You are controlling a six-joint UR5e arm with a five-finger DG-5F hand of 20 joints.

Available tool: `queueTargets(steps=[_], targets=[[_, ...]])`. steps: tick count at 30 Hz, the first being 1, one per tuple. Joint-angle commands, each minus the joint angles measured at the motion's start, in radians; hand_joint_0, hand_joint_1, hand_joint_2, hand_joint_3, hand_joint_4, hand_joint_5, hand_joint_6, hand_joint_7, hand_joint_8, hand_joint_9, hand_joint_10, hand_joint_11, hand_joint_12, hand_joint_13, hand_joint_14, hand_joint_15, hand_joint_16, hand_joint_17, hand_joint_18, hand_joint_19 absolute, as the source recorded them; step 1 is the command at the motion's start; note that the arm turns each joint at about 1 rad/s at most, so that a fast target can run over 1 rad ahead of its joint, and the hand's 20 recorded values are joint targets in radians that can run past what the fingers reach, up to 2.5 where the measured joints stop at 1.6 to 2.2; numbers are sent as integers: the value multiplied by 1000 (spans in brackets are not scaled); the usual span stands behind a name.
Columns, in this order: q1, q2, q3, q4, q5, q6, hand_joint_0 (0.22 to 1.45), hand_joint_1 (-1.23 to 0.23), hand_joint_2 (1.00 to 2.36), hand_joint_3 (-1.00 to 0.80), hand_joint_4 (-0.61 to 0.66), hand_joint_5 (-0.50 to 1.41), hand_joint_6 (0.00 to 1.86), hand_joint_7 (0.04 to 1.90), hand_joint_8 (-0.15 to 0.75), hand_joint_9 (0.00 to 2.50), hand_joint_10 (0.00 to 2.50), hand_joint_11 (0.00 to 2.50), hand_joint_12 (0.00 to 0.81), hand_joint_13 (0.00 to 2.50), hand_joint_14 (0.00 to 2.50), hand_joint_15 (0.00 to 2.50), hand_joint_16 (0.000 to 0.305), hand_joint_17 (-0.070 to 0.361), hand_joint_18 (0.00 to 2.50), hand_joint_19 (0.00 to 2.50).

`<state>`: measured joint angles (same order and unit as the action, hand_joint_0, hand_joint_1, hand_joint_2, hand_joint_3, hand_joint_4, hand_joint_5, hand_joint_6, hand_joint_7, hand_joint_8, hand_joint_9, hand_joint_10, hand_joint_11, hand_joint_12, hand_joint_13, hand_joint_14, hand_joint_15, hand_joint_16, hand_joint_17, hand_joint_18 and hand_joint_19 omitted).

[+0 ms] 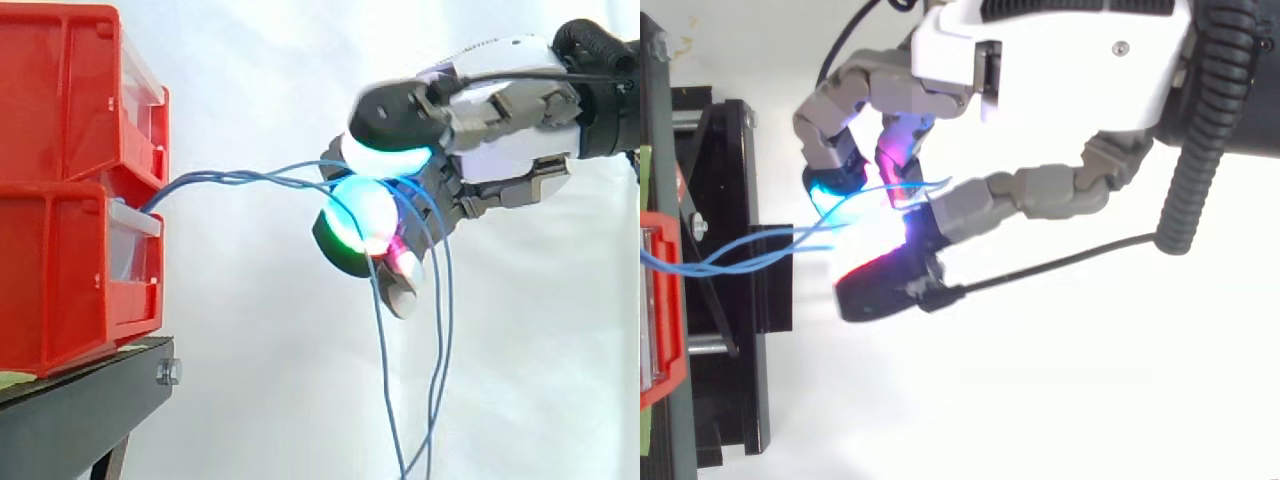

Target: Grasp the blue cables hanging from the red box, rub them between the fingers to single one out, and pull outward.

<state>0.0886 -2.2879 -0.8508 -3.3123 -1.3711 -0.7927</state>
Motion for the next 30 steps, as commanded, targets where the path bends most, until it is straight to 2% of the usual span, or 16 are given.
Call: queueTargets(steps=[1,5,8,9,10,13,19,30], targets=[[-6,-1,-1,31,-5,-91,477,-316,1000,-500,41,-109,861,1018,255,1051,20,709,368,810,24,628,51,115,590,506],[-7,-1,-2,57,-6,-138,465,-281,1000,-500,57,-101,837,986,258,1054,18,692,373,815,22,630,53,119,592,510],[-9,1,-2,57,-8,-145,553,-250,1000,-500,46,-91,804,1065,233,1066,22,706,341,807,24,638,46,103,561,536],[-7,-1,-2,60,-6,-145,577,-324,1002,-470,66,-90,802,1075,237,1068,23,713,341,814,25,627,44,98,591,527],[-7,-1,-2,59,-6,-145,593,-458,1009,-382,69,-97,811,1070,239,1061,20,721,338,815,25,628,43,97,593,520],[-7,-1,-4,59,-3,-145,586,-541,1015,-293,72,-112,826,1020,233,1036,23,724,337,819,24,632,44,98,602,517],[-3,-1,-5,62,-3,-146,584,-762,1011,-229,92,-139,867,953,255,973,19,729,367,817,22,623,50,113,643,476],[2,1,-5,65,1,-145,616,-844,1002,-475,89,-151,880,926,226,923,21,742,334,775,24,623,43,98,594,481]])
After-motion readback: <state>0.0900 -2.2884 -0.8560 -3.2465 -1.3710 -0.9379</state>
